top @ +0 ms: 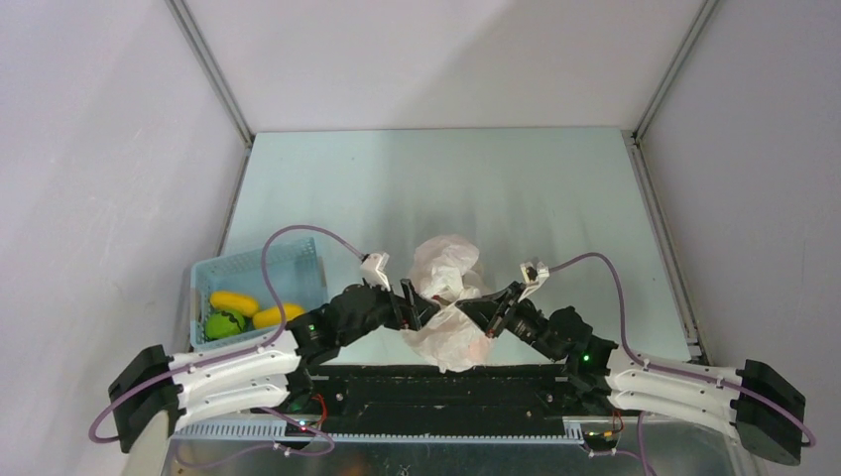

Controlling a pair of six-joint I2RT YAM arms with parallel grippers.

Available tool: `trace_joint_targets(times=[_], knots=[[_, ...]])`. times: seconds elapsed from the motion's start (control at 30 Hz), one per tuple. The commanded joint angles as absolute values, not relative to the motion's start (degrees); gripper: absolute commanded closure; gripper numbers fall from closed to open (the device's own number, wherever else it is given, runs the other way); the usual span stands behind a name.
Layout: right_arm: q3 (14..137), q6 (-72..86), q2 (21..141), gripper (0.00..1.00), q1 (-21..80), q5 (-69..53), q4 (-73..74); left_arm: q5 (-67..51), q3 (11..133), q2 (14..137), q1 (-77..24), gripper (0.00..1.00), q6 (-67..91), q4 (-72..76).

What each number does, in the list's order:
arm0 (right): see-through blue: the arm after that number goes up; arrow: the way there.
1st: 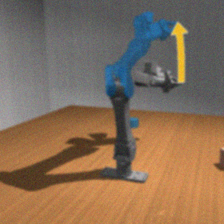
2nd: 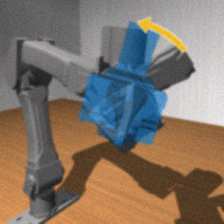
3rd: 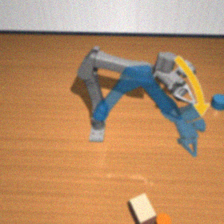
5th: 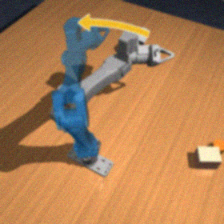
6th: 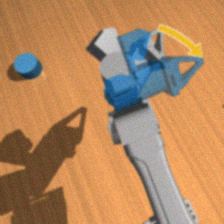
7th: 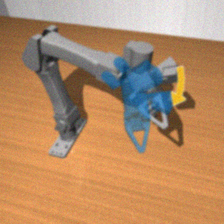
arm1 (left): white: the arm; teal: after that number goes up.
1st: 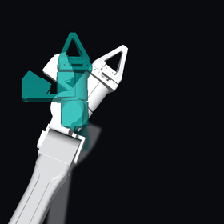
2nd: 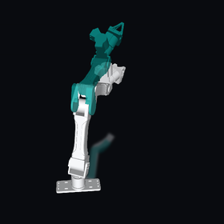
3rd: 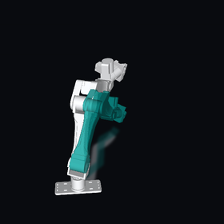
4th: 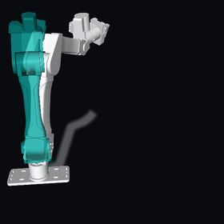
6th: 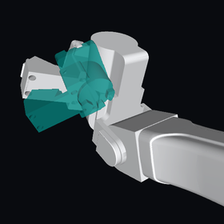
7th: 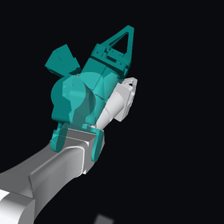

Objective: Place the fake fruits into the plastic bag and tie a complex knot
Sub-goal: Tie the plastic bag at the center of the board.

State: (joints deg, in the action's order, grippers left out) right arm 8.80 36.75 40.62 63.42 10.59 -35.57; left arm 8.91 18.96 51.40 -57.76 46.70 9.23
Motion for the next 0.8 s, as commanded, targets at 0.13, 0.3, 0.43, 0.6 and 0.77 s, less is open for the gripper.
trace_joint_targets(times=[0.13, 0.3, 0.43, 0.6, 0.77], knots=[[7.82, 39.37, 38.00, 1.00, 60.84, 6.87, -41.59, 12.93, 23.71, 40.70, -58.18, 0.06, 32.58, 3.90], [9.41, 38.43, 37.17, 1.00, 59.88, 5.96, -36.43, 11.27, 26.44, 40.04, -58.18, 0.04, 27.51, 1.13], [11.23, 37.32, 35.65, 0.87, 59.37, 5.97, -30.69, 9.40, 27.58, 43.51, -58.19, 0.09, 26.70, 2.72], [14.84, 35.53, 32.62, 0.59, 58.54, 6.68, -18.87, 9.24, 28.02, 44.83, -58.19, 0.18, 26.27, 5.14], [20.60, 32.83, 30.73, 0.32, 54.63, 2.98, -8.12, 8.49, 28.38, 44.98, -58.21, 0.18, 26.20, 5.16]])
